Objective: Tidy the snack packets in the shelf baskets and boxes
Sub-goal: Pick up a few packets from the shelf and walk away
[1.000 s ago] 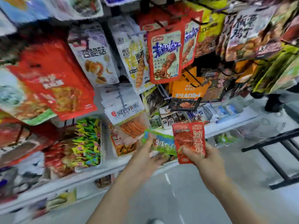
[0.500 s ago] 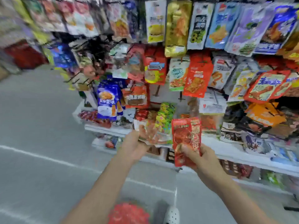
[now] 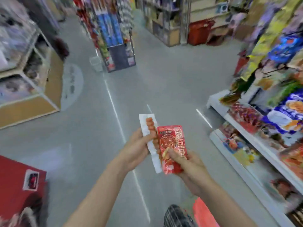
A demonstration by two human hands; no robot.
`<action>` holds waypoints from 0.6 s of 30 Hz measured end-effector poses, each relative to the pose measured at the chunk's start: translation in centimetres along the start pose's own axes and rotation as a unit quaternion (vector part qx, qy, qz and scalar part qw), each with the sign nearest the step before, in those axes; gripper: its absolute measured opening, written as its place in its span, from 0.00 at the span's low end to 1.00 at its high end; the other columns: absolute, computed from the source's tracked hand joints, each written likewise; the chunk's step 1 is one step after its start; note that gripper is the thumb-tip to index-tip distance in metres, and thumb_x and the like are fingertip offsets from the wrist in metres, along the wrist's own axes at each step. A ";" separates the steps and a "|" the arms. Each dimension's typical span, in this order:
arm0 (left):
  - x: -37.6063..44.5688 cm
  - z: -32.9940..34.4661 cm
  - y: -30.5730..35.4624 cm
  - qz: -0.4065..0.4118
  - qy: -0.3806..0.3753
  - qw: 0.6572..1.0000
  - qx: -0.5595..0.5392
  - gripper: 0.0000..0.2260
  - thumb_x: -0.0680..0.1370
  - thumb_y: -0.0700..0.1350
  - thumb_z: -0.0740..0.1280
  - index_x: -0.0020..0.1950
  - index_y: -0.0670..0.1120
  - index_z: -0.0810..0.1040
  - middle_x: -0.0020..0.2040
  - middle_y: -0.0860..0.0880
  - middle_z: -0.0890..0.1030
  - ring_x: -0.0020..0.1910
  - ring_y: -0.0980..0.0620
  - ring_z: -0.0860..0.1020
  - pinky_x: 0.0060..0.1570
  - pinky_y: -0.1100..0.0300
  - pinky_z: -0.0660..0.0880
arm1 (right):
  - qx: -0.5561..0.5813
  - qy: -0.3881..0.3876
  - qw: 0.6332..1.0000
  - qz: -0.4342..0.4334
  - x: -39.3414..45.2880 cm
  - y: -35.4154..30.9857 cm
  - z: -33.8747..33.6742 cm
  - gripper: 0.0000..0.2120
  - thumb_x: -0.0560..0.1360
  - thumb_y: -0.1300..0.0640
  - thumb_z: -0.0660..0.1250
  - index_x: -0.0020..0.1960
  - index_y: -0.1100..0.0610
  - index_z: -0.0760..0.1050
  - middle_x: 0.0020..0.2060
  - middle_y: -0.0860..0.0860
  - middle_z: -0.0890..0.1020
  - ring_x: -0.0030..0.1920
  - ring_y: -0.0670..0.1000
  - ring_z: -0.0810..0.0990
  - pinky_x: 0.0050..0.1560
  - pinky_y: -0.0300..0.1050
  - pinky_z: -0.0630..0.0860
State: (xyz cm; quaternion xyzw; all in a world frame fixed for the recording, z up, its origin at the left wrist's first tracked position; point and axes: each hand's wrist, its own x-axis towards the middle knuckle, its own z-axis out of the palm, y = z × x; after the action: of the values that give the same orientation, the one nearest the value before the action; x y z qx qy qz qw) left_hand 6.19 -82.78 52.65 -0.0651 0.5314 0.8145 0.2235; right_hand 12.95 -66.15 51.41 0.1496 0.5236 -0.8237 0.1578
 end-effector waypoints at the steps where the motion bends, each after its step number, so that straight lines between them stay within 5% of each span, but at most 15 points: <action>1: -0.1 -2.2 0.6 0.009 0.016 1.000 0.003 0.10 0.80 0.34 0.63 0.61 0.41 0.73 0.44 0.43 0.76 0.41 0.46 0.75 0.43 0.54 0.75 | -0.013 -0.015 1.000 0.013 1.5 0.4 1.8 0.22 0.68 0.54 0.72 0.58 0.65 0.78 0.48 0.59 0.85 0.44 0.53 0.84 0.40 0.45 0.80; 8: 4.5 -16.5 7.1 0.062 0.182 0.981 0.015 0.14 0.80 0.35 0.62 0.66 0.37 0.72 0.54 0.39 0.83 0.46 0.45 0.83 0.43 0.53 0.81 | -0.124 -0.089 0.986 0.068 15.1 1.9 12.2 0.20 0.72 0.43 0.69 0.59 0.53 0.78 0.52 0.52 0.85 0.53 0.53 0.84 0.53 0.49 0.79; 13: 9.3 -26.1 13.6 0.067 0.270 0.961 0.002 0.12 0.81 0.40 0.63 0.64 0.37 0.74 0.58 0.32 0.79 0.54 0.38 0.80 0.57 0.43 0.77 | -0.165 -0.111 0.978 0.069 26.7 0.7 20.0 0.16 0.73 0.49 0.71 0.59 0.52 0.78 0.52 0.54 0.85 0.53 0.55 0.84 0.53 0.51 0.81; 18: 11.3 -36.6 19.7 0.087 0.344 0.934 -0.033 0.12 0.81 0.43 0.65 0.62 0.39 0.75 0.49 0.42 0.85 0.43 0.47 0.84 0.37 0.56 0.80 | -0.214 -0.158 0.960 0.090 38.0 -0.4 31.1 0.13 0.74 0.59 0.72 0.58 0.54 0.78 0.50 0.54 0.86 0.51 0.56 0.85 0.56 0.57 0.79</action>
State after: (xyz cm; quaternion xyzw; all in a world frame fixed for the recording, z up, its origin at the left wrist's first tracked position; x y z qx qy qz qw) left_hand -17.25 -118.78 49.64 -0.3022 0.5521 0.7757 -0.0470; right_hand -24.16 -98.16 48.75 0.0269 0.6401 -0.6882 0.3406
